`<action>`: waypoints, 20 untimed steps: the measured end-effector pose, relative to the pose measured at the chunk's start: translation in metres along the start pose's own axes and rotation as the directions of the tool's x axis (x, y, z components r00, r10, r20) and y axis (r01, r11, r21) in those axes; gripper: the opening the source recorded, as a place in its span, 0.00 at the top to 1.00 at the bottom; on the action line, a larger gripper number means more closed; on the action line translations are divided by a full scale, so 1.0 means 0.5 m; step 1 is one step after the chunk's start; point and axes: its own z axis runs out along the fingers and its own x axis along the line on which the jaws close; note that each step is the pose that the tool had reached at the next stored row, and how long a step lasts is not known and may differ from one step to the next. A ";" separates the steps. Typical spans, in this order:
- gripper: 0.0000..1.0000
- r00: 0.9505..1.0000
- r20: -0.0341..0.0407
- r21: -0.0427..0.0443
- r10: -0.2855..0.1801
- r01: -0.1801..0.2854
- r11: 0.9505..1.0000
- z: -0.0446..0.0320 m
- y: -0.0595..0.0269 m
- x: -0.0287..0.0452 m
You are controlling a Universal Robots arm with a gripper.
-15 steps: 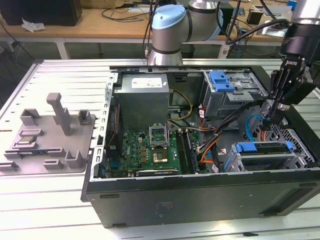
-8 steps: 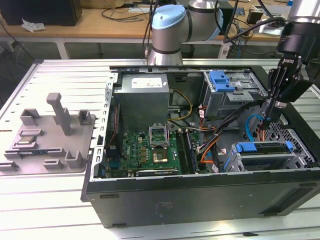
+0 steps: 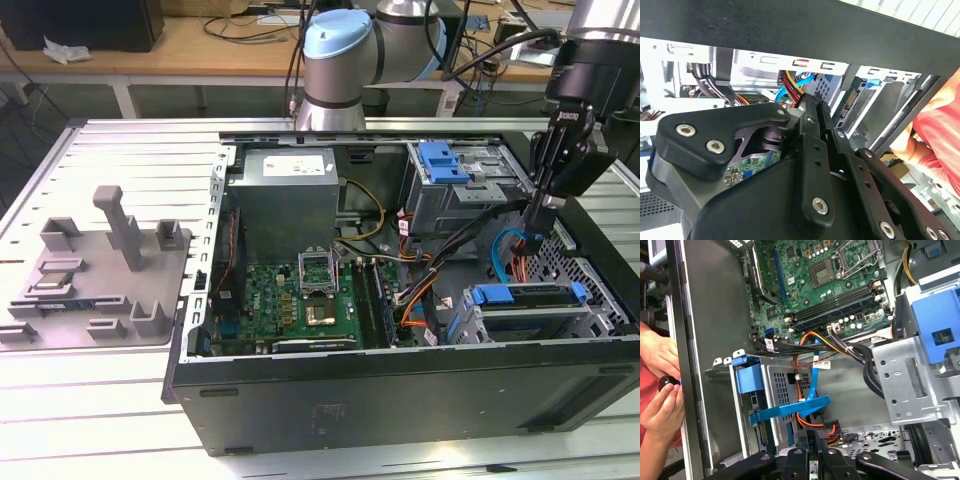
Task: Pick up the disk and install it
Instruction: 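Insert the first disk wire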
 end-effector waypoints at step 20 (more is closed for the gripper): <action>0.83 0.999 0.007 0.021 -0.045 0.045 0.999 0.002 0.006 0.004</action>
